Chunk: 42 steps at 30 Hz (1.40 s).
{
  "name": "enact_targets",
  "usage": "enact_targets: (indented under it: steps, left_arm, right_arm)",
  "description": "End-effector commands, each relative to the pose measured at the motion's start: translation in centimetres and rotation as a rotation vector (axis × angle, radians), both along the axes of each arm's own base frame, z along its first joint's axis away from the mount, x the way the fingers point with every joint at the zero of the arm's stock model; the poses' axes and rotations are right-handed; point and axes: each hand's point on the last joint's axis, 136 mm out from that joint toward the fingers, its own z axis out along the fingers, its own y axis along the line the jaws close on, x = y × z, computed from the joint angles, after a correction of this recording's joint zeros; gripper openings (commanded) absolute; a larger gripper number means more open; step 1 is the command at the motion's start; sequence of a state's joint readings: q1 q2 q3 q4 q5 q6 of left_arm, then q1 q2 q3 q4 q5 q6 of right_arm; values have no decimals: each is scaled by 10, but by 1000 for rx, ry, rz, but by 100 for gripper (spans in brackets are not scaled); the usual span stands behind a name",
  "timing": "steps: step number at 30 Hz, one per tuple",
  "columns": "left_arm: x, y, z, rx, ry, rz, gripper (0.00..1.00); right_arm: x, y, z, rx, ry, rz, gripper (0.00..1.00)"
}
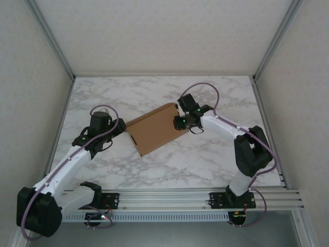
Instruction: Fold the paper box
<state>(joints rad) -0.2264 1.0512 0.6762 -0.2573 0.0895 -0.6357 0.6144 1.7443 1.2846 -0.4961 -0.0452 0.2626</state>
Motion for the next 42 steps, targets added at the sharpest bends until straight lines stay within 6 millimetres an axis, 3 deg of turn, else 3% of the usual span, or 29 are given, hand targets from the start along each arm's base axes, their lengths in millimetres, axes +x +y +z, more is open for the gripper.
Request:
enact_targets:
  steps: [1, 3, 7, 10, 19, 24, 28, 36, 42]
  left_arm:
    - [10, 8, -18, -99, 22, 86, 59]
    - [14, 13, -30, -117, 46, 116, 60]
    - [25, 20, -46, -140, 70, 139, 59]
    - [34, 25, -61, -132, 104, 149, 57]
    - [62, 3, -99, -212, 192, 54, 49]
    - [73, -8, -105, -222, 204, 2, 34]
    - [75, -18, -104, -215, 206, -49, 20]
    - [77, -31, -89, -59, 177, -144, 8]
    - [81, -42, -63, 108, 80, -206, 3]
  right_arm:
    - [16, 26, 2, -17, -32, 33, 26]
    - [20, 34, -10, -65, -16, 54, 25]
    - [19, 30, -47, -187, 52, 71, 20]
    - [13, 28, -63, -215, 97, 82, 19]
    - [9, 33, -65, -193, 107, 89, 19]
    - [9, 35, -64, -181, 110, 86, 19]
    - [10, 34, -60, -178, 99, 80, 19]
    - [10, 33, -47, -144, 67, 63, 22]
    - [21, 24, 16, -45, -72, 11, 45]
